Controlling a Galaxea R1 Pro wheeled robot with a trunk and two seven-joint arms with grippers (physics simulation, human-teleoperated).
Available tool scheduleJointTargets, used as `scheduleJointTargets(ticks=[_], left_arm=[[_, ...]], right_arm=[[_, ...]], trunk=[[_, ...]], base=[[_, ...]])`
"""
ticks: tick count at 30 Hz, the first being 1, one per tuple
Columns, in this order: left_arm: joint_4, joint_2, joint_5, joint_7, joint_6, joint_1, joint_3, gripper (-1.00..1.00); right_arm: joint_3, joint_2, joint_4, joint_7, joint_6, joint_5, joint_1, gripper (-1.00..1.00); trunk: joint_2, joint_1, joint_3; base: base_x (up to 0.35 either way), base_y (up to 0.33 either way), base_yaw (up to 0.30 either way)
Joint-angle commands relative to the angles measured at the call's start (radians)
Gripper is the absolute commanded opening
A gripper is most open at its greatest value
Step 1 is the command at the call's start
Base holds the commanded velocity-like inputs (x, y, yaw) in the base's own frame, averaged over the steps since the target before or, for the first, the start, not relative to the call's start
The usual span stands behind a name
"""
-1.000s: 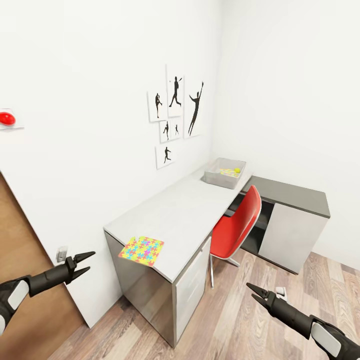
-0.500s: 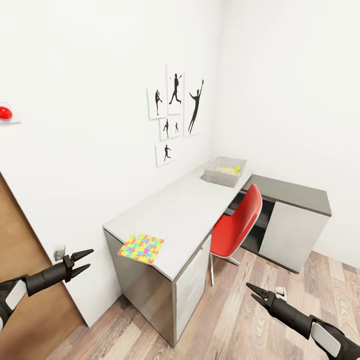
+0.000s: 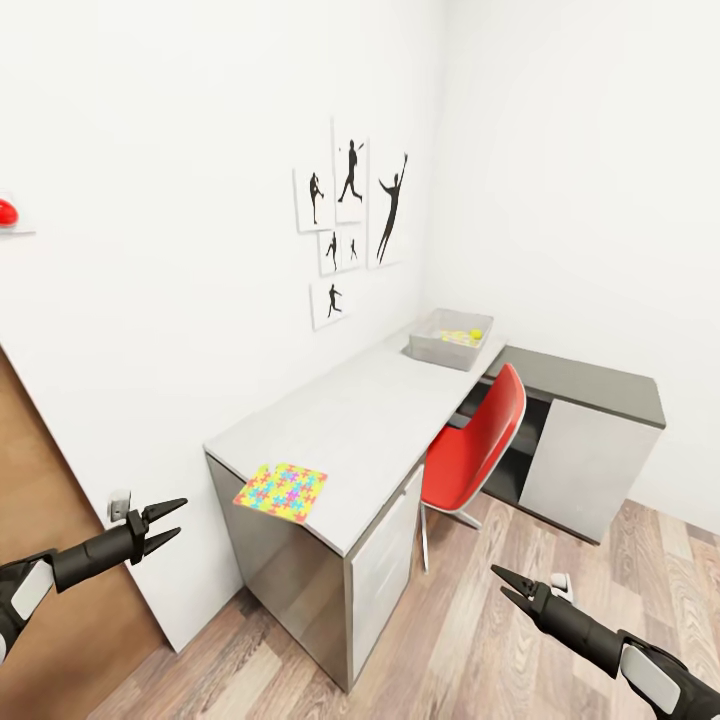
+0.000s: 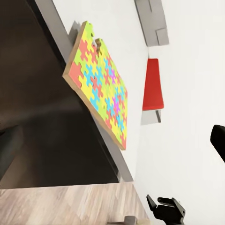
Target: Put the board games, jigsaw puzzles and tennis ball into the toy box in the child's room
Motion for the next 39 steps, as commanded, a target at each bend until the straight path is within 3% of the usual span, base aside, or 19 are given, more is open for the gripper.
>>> scheduleJointTargets(ticks=[1,39], left_arm=[[0.0,0.0,0.001,-0.002,0.007,-0.001,0.002,1.0],[0.0,-0.001,0.002,-0.001,0.002,-0.001,0.002,1.0]], right_arm=[[0.005,-0.001,0.0,0.002,0.009,-0.011,-0.001,1.0],[0.001,0.03,0.003,-0.002,-0.098,-0.016,-0.001,1.0]], trunk=[[-0.008,0.004,-0.004],[-0.274,0.15,-0.123]], base=[[0.0,0.0,0.0],[0.0,0.0,0.0]])
